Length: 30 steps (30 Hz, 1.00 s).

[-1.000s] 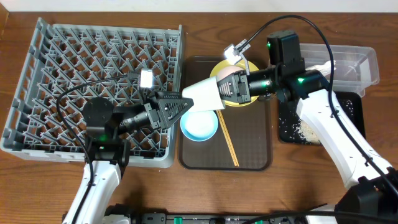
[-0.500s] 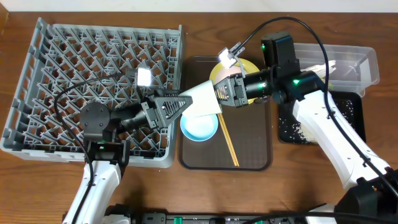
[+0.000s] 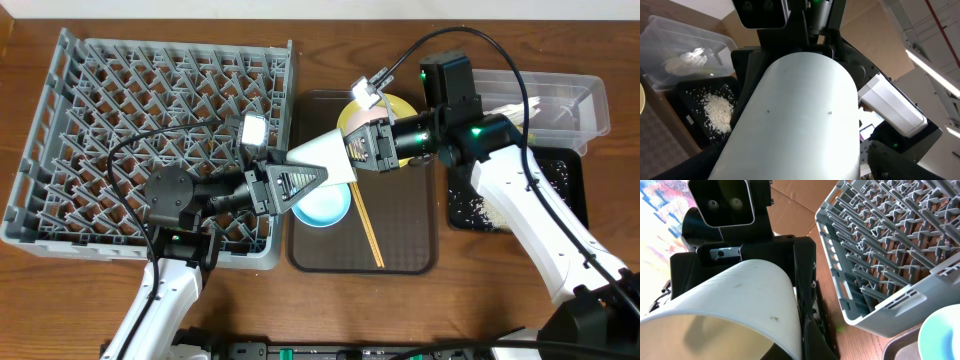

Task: Sort waste into correct bins and load items into the dishwasher

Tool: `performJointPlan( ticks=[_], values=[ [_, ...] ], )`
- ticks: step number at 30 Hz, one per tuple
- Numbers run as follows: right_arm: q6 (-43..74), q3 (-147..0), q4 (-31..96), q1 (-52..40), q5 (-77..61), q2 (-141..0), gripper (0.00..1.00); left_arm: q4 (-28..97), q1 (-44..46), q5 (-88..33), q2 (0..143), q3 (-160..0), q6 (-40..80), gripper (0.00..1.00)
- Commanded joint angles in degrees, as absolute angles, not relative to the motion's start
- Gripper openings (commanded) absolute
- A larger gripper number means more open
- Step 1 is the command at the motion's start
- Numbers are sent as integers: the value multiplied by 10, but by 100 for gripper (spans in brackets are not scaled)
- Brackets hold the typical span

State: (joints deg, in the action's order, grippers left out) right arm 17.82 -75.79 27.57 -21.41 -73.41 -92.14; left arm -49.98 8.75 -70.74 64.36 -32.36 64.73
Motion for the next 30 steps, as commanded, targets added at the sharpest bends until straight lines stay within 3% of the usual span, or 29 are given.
performJointPlan(
  ticks=[1,21,30],
  values=[
    [184,-760,275,-217,-750,-920,1,-505,89,-709,642,-332,651,86],
    [184,-760,281,-222,-738,-920,1,-559,89,-710,642,-332,666,82],
    [184,-760,281,-222,-738,-920,4,-558,89,-709,643,-332,654,72]
  ],
)
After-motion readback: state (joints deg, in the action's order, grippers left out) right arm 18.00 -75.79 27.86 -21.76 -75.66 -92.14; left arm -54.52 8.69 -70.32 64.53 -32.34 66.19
